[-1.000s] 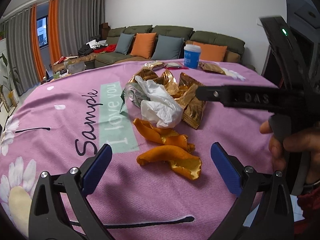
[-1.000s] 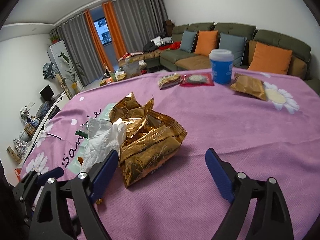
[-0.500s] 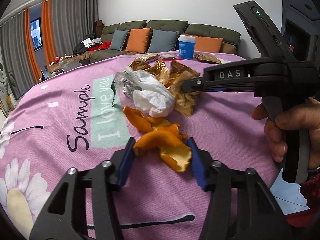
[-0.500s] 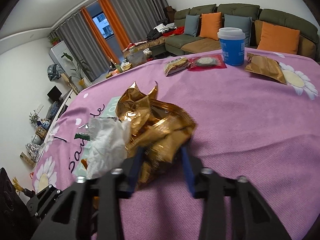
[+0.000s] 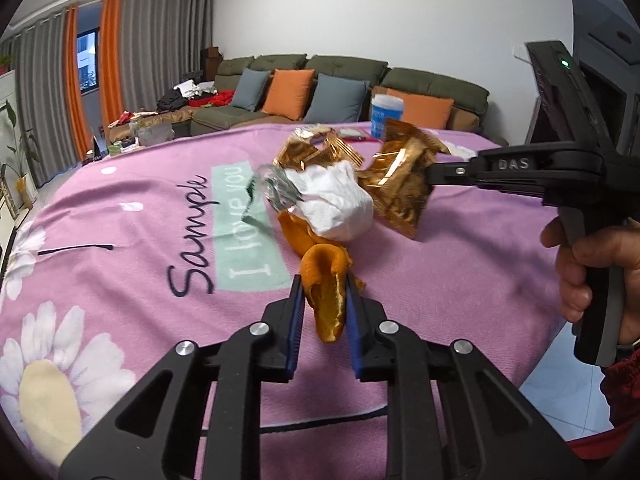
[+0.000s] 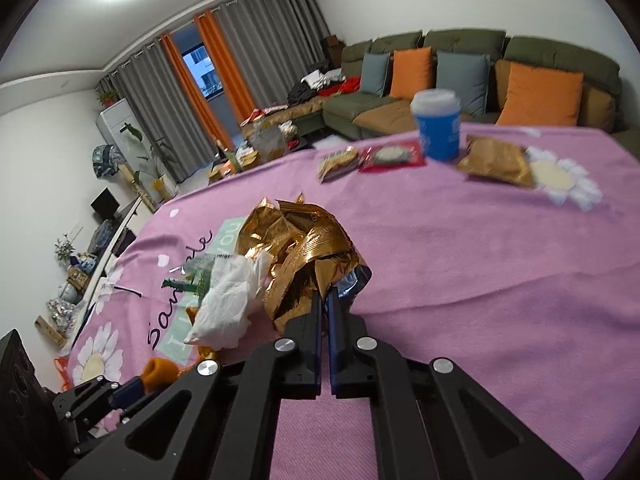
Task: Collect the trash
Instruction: 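Grasp the orange peel with the left gripper while the right grasps a gold foil wrapper, then carry the orange peel and gold foil wrapper over the teal bin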
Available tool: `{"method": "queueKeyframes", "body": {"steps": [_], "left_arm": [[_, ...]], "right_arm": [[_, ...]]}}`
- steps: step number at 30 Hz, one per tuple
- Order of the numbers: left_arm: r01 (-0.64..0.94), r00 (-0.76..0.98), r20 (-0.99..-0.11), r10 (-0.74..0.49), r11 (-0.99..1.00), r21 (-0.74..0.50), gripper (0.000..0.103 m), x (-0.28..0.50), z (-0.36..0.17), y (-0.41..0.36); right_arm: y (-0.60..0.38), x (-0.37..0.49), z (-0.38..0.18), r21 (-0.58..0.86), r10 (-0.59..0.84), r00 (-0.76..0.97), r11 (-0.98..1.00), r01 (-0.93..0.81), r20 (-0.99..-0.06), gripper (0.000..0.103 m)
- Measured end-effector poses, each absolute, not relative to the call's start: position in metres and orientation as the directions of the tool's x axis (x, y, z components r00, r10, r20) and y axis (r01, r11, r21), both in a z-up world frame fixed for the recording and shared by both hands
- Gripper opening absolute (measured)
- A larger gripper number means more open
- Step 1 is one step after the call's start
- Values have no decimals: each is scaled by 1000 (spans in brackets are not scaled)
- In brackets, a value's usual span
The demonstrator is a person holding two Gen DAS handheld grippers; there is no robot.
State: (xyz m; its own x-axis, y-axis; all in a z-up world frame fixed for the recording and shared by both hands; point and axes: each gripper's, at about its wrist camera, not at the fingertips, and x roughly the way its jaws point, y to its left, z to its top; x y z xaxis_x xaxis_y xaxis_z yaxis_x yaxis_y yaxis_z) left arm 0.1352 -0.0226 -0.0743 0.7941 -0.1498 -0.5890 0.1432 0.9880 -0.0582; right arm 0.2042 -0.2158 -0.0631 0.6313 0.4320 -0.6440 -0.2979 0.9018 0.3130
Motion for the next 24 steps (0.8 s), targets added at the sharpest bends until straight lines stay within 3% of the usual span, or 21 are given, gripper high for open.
{"method": "queueKeyframes", "body": {"steps": [10, 24], "left_arm": [[67, 859, -503, -93, 995, -70, 18, 110, -42, 6], [-198, 920, -355, 167, 979, -54, 18, 60, 23, 106]], "right_arm": [[-218, 177, -14, 232, 394, 732, 919, -319, -556, 1], [-118, 153, 36, 150, 550, 691, 820, -552, -469, 1]]}}
